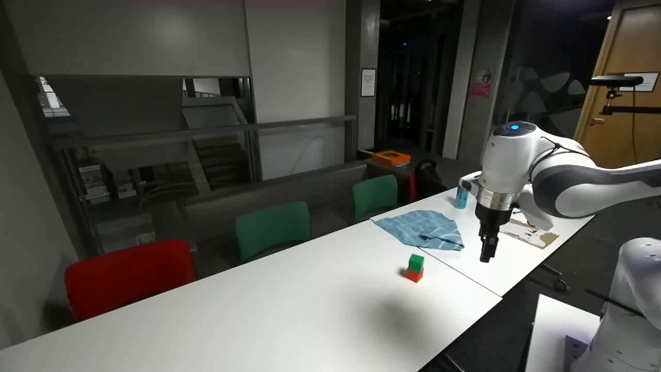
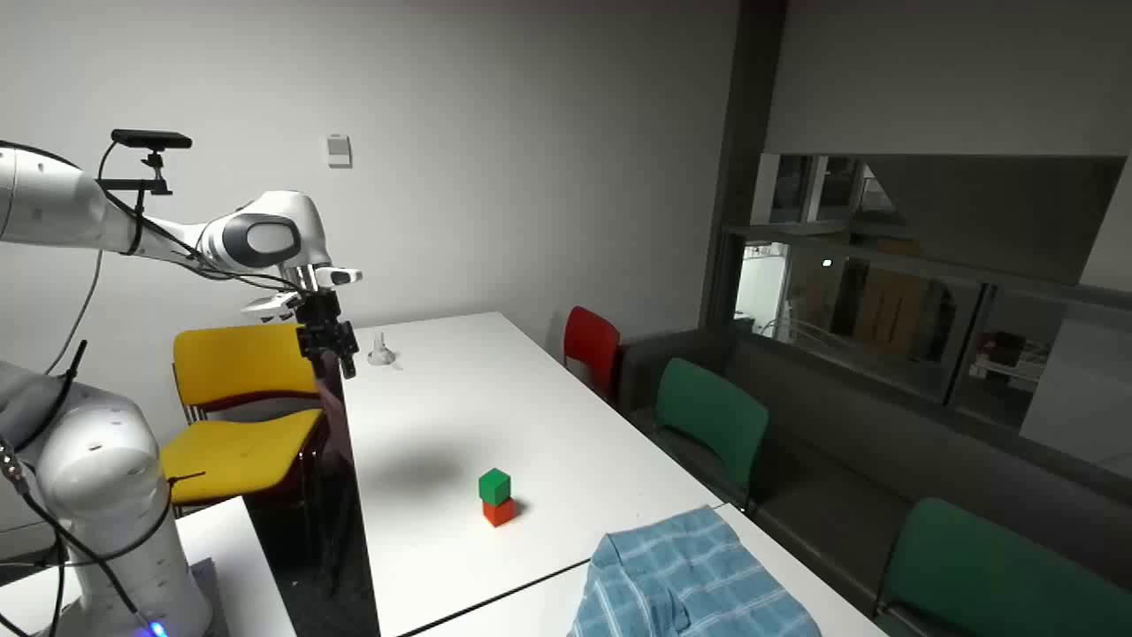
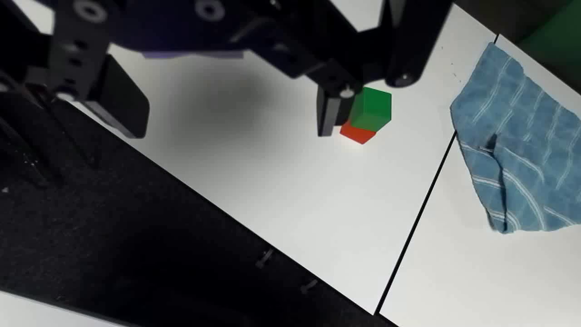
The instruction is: Unfold the blue towel
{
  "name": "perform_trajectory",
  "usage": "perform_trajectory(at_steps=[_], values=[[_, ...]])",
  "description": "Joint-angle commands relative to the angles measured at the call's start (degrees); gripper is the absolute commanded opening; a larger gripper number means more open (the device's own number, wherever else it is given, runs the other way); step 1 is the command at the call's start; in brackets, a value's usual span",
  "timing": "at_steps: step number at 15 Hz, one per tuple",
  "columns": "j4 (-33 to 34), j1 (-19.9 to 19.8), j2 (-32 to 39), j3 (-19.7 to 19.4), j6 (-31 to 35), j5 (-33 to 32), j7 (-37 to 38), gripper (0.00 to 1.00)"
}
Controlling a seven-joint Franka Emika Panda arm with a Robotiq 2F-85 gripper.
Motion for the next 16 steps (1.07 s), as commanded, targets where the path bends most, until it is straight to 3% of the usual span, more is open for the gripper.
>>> perform_trajectory(at_steps=[1, 8, 12, 16], values=[[0.1, 1.5, 0.3, -1.2, -0.2, -0.9, 0.8, 1.0], [0.1, 1.5, 0.3, -1.2, -0.2, -0.9, 0.8, 1.0], [1.6, -2.6, 2.6, 0.2, 2.4, -5.9, 7.4, 1.0], [2.3, -7.2, 6.4, -1.9, 9.2, -11.7, 11.6, 1.0]])
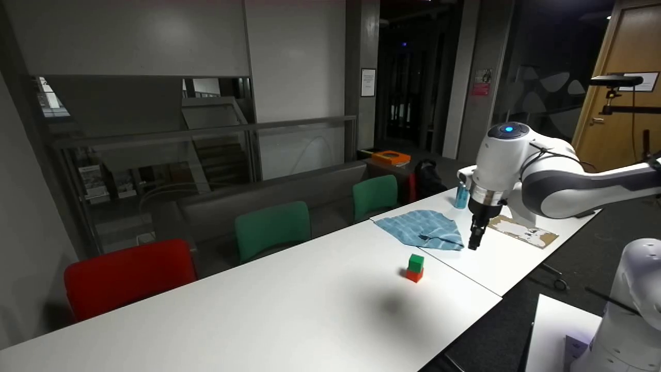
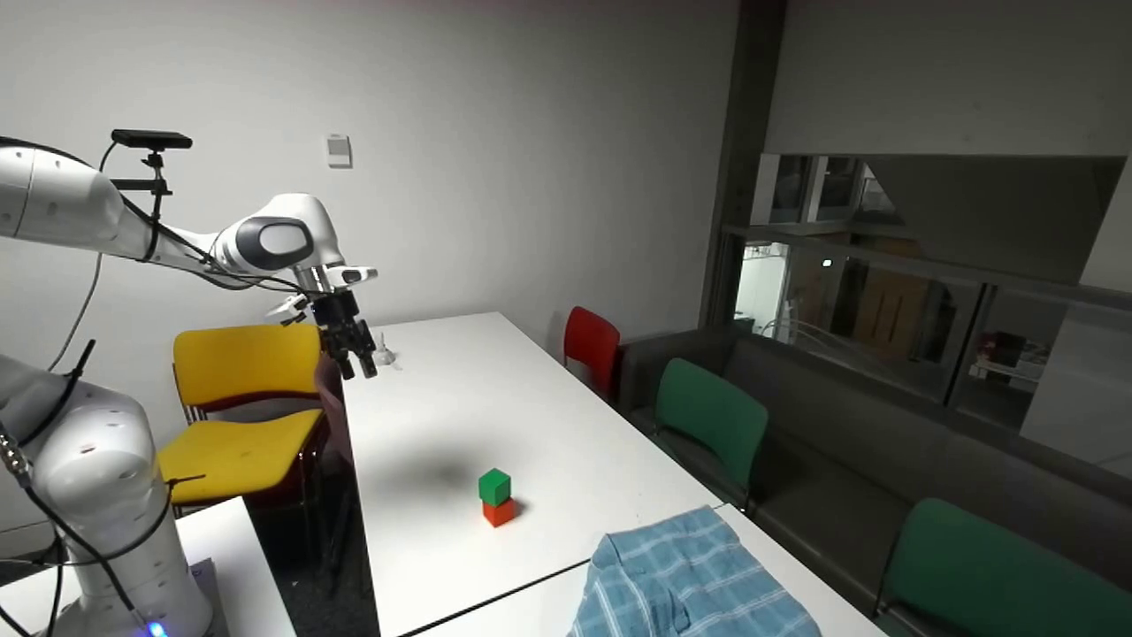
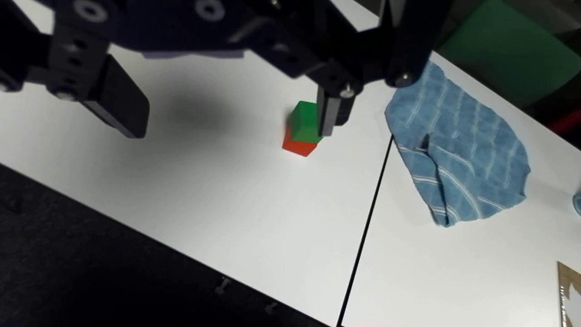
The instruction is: Unfold the blue towel
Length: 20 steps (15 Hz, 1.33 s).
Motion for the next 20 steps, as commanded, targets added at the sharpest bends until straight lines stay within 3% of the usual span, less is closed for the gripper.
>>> perform_trajectory(at_steps=[1, 7, 12, 13, 15, 20], values=[[2.4, -4.8, 5.4, -2.0, 6.0, -5.2, 3.9, 1.0], [7.5, -11.4, 18.0, -10.1, 16.0, -3.8, 5.2, 1.0], [15.9, -11.8, 32.2, -17.3, 17.1, 0.9, 0.9, 1.0], [10.9, -11.5, 26.3, -16.4, 17.1, -1.6, 3.0, 1.0], [12.1, -11.4, 29.0, -17.1, 17.1, -1.5, 2.7, 1.0], [11.2, -11.5, 28.0, -16.4, 19.2, -3.4, 4.5, 1.0]])
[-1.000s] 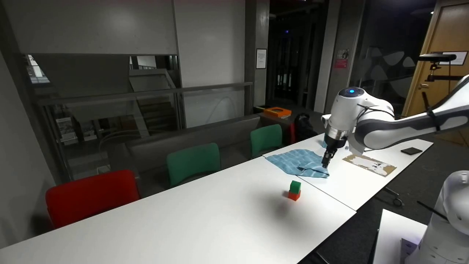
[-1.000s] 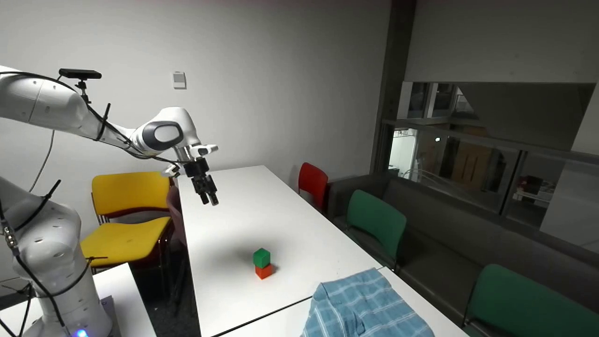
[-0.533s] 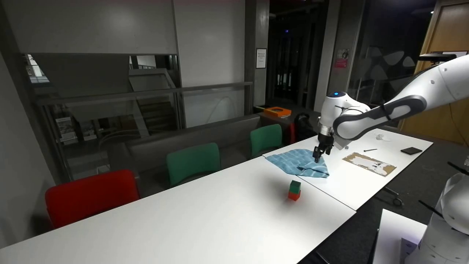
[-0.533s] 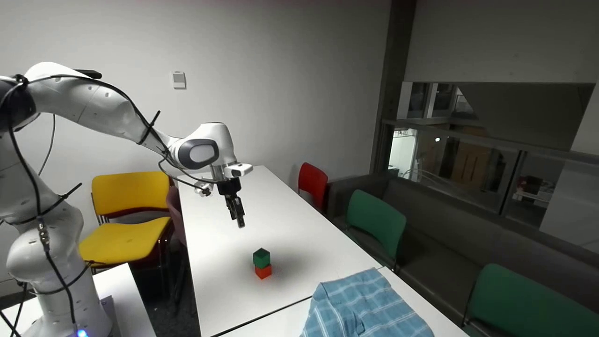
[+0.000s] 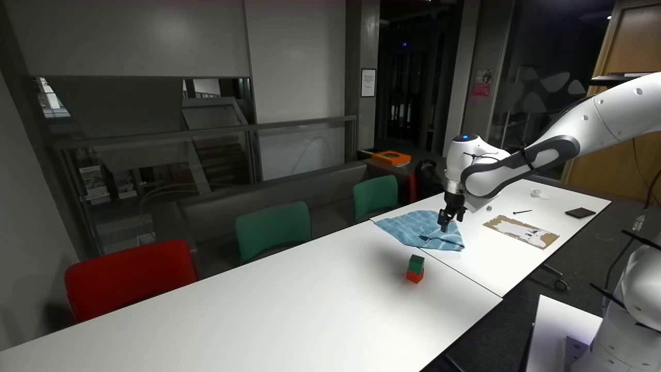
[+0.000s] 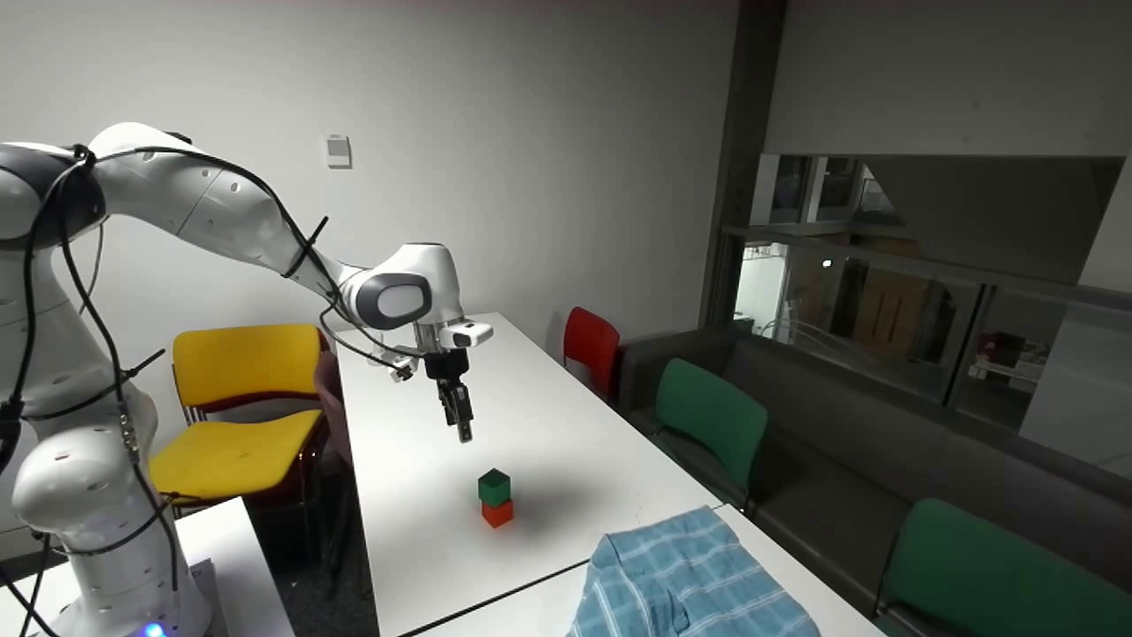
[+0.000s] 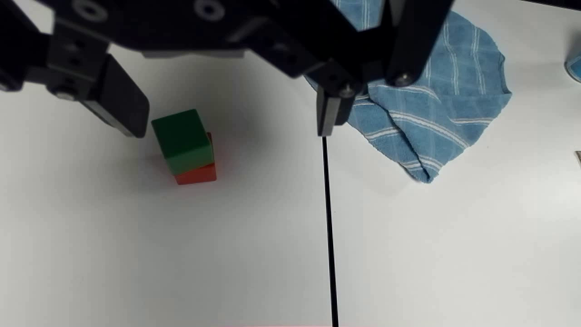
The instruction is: Unfold the blue towel
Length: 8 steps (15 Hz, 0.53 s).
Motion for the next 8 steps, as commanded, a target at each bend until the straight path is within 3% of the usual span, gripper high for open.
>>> perform_trajectory(at_steps=[1, 8], values=[[0.2, -0.3, 0.7, -0.1, 2.2, -2.5, 2.5, 1.0], [10.9, -2.4, 13.2, -6.0, 2.2, 1.0, -0.3, 1.0]])
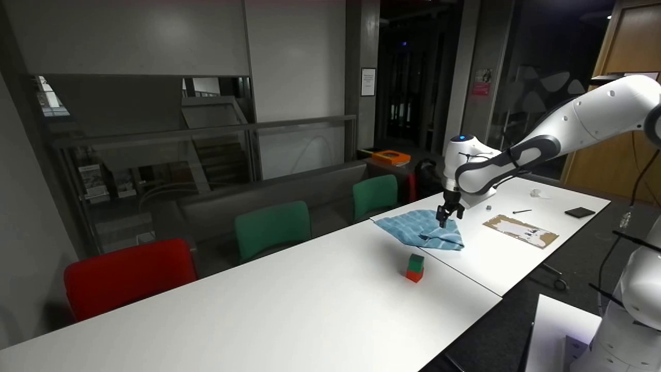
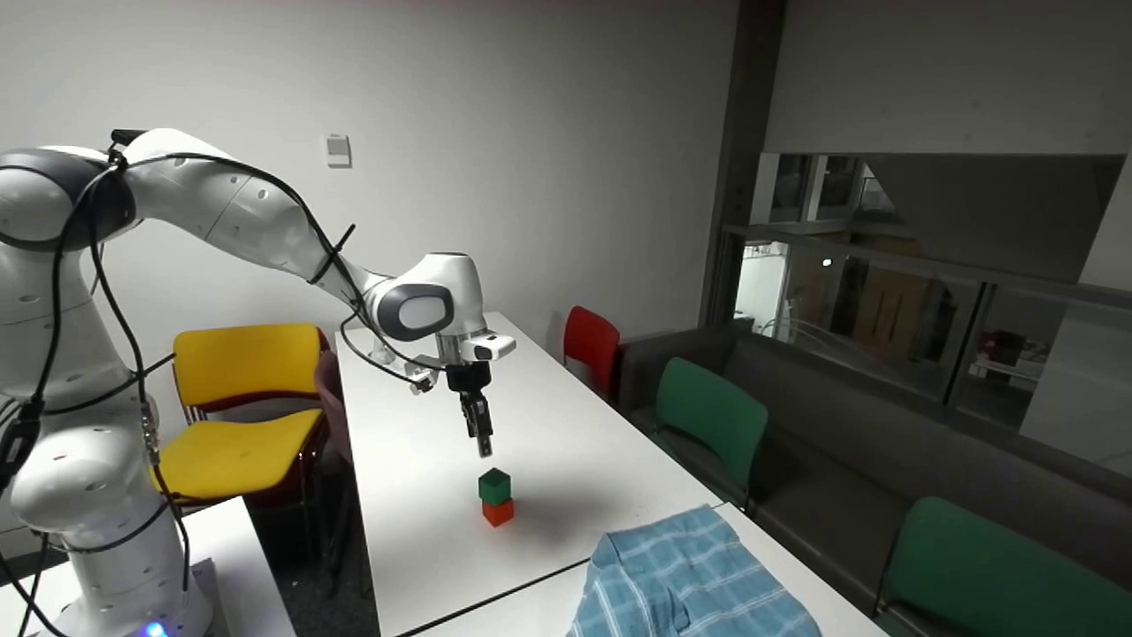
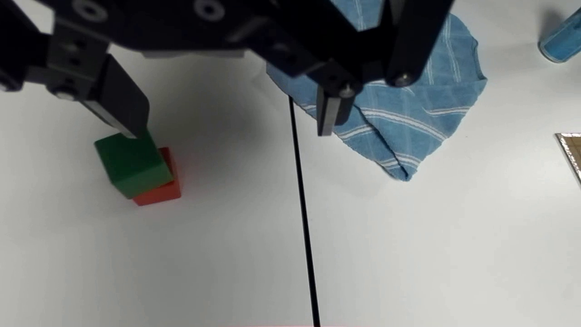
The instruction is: Unfold the blue towel
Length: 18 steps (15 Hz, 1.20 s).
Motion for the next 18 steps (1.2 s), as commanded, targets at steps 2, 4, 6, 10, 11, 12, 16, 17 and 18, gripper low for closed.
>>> perform_trajectory(at_steps=[2, 4, 6, 10, 11, 12, 16, 17, 18], values=[[11.0, -1.8, 12.4, -4.2, -0.2, 2.7, -2.0, 1.0], [15.9, -2.1, 18.0, -5.3, -2.2, 3.8, -4.2, 1.0], [20.4, -2.7, 22.9, -5.7, -4.5, 5.6, -8.4, 1.0], [17.7, -1.8, 22.6, -6.2, -2.2, 4.8, -6.9, 1.0], [17.7, -1.8, 22.6, -6.2, -2.2, 4.8, -6.9, 1.0], [17.7, -1.7, 22.5, -6.2, -2.2, 4.8, -6.9, 1.0], [17.4, -1.6, 22.1, -6.4, -0.8, 3.9, -7.0, 1.0], [17.8, -1.7, 22.7, -6.5, 0.1, 3.5, -7.0, 1.0], [18.8, -1.9, 23.5, -6.6, 0.2, 3.8, -7.1, 1.0]])
